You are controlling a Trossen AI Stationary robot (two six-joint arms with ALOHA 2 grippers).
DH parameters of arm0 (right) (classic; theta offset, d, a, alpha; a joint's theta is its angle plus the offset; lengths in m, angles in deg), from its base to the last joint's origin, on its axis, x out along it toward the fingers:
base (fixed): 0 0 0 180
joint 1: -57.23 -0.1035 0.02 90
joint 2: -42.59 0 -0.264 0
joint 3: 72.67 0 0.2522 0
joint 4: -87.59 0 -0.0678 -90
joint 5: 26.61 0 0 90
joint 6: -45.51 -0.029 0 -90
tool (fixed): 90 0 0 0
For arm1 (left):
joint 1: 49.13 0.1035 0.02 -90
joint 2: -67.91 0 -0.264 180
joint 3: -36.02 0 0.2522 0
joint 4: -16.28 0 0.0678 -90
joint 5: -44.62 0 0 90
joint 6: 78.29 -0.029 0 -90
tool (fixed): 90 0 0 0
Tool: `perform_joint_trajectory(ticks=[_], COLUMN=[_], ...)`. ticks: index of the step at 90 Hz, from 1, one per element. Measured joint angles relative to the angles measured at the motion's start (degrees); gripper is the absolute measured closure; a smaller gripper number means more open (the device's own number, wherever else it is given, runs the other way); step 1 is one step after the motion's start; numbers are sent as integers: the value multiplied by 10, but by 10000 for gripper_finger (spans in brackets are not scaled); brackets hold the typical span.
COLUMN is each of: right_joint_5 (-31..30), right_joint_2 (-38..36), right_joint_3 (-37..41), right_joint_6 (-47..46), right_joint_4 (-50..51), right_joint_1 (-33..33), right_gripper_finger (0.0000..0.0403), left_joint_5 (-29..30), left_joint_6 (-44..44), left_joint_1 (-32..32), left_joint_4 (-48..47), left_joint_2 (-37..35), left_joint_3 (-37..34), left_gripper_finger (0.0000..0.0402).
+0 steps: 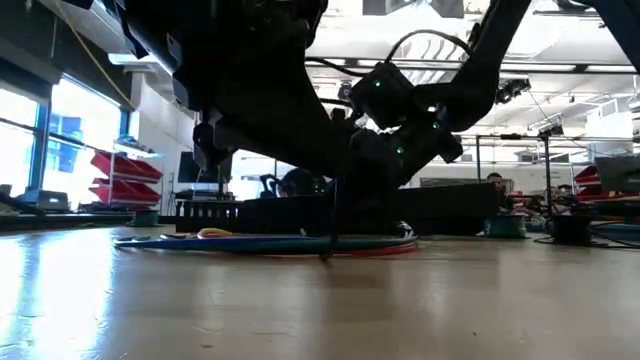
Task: Ziptie cables
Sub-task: Wrap the black zip tie around the cables
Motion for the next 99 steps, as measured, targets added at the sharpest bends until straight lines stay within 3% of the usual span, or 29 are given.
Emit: perform_joint_trajectory(ticks=[19,34,44,61,66,79,99], right_joint_5=[-12,-23,-32,-31,-21,-15,-75], right_joint_2=[35,40,40,40,36,4,-96], right_joint_3=[-1,-1,-2,-1,-1,11,65], right_joint_6=[-71,-60,-58,-72,-72,-78,-54], right_joint_4=[-58,-60,-58,-52,-46,-20,-18], right_joint_1=[-1,-9,-16,-29,-32,-34,-36], right_gripper_finger=[172,189,238,369,391,401,403], left_joint_5=[-3,-9,-10,-10,-11,-10,15], left_joint_6=[-4,-4,-4,-4,-3,8,17], left_joint_1=[0,0,0,0,0,0,3], left_joint_4=[1,0,0,0,0,0,-1], left_joint_2=[0,0,0,0,0,-3,-18], left_joint_3=[0,0,0,0,0,0,0], left_gripper_finger=[401,401,401,401,402,402,402])
